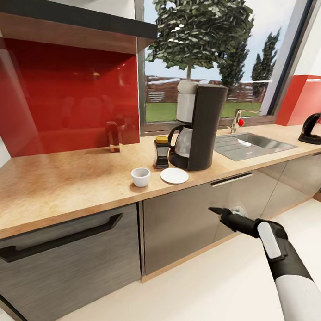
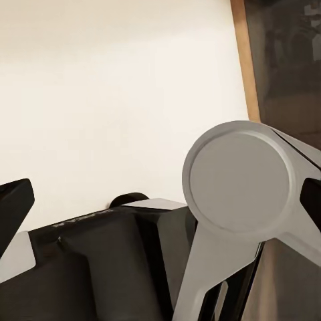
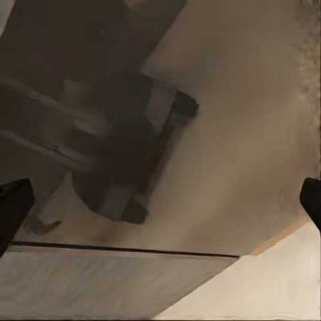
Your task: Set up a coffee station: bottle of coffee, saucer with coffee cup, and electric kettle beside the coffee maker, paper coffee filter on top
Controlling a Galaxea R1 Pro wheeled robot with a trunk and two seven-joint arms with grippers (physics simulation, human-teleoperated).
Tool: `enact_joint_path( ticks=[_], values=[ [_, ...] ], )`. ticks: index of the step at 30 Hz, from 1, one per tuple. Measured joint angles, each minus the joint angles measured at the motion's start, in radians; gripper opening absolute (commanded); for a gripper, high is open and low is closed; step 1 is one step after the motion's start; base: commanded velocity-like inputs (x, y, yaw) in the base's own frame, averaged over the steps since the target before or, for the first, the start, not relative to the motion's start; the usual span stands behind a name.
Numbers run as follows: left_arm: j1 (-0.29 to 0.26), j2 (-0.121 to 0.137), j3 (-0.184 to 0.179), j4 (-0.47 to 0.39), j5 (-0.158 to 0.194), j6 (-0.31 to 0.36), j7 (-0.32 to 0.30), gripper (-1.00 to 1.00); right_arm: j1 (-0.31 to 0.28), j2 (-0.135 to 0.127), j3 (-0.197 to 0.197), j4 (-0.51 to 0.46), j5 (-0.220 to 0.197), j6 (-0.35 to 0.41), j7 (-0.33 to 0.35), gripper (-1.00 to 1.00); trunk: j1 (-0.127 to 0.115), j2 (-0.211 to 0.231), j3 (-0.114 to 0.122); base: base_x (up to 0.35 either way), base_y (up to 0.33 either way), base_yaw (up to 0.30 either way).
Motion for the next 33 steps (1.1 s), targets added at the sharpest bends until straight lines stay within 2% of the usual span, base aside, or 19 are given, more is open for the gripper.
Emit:
enact_joint_path(
  ticks=[1,2,5,6,7,8,11,13,17,18,20,23,25,27,33],
  values=[
    [0.000,0.000,0.000,0.000,0.000,0.000,0.000,1.00,0.017,-0.003,0.010,0.001,0.028,-0.020,0.021,1.00,0.000,0.000,0.000,0.000,0.000,0.000],
    [0.000,-0.001,0.000,0.000,0.000,0.000,0.000,1.00,0.052,-0.007,0.025,0.002,0.097,-0.062,0.074,1.00,0.000,0.000,0.000,0.000,0.000,0.000],
    [0.000,-0.001,0.000,0.000,0.000,0.001,0.000,1.00,0.110,-0.011,0.038,0.003,0.222,-0.131,0.174,1.00,0.000,0.000,0.000,0.000,0.000,0.000],
    [0.000,-0.001,0.000,0.000,0.000,0.001,0.000,1.00,0.143,-0.012,0.043,0.004,0.314,-0.175,0.240,1.00,0.000,0.000,0.000,0.000,0.000,0.000],
    [0.000,-0.002,0.000,0.000,0.000,0.001,0.000,1.00,0.162,-0.012,0.044,0.005,0.358,-0.196,0.275,1.00,0.000,0.000,0.000,0.000,0.000,0.000],
    [0.000,-0.002,0.000,0.000,0.000,0.001,0.001,1.00,0.196,-0.012,0.045,0.011,0.436,-0.234,0.334,1.00,0.000,0.000,0.000,0.000,0.000,0.000],
    [0.000,-0.003,0.000,0.000,0.001,0.001,0.010,1.00,0.254,-0.011,0.046,0.039,0.520,-0.296,0.400,1.00,0.000,0.000,0.000,0.000,0.000,0.000],
    [0.000,-0.004,0.009,0.000,0.003,0.001,0.045,1.00,0.315,-0.008,0.048,0.129,0.573,-0.421,0.437,1.00,0.000,0.000,0.000,0.000,0.000,0.000],
    [0.000,-0.005,0.045,-0.001,0.007,0.002,0.072,1.00,0.343,-0.009,0.050,0.281,0.592,-0.557,0.452,1.00,0.000,0.000,0.000,0.000,0.000,0.000],
    [0.000,-0.005,0.067,-0.001,0.010,0.002,0.078,1.00,0.350,-0.010,0.051,0.366,0.598,-0.618,0.455,1.00,0.000,0.000,0.000,0.000,0.000,0.000],
    [0.000,-0.005,0.086,-0.002,0.012,0.002,0.086,1.00,0.356,-0.012,0.053,0.495,0.603,-0.704,0.457,1.00,0.000,0.000,0.000,0.000,0.000,0.000],
    [0.000,-0.004,0.100,-0.002,0.013,0.002,0.101,1.00,0.360,-0.024,0.055,0.649,0.606,-0.808,0.459,1.00,0.000,0.000,0.000,0.000,0.000,0.000],
    [0.000,-0.005,0.102,-0.001,0.014,0.001,0.109,1.00,0.361,-0.031,0.053,0.702,0.605,-0.834,0.459,1.00,0.000,0.000,0.000,0.000,0.000,0.000],
    [0.000,-0.006,0.105,-0.001,0.014,0.000,0.142,1.00,0.363,-0.040,0.052,0.791,0.607,-0.904,0.461,1.00,0.000,0.000,0.000,0.000,0.000,0.000],
    [0.000,-0.007,0.107,0.000,0.014,-0.001,0.160,1.00,0.363,-0.045,0.049,0.822,0.606,-0.940,0.464,1.00,0.000,0.000,0.000,0.000,0.000,0.000]
  ],
)
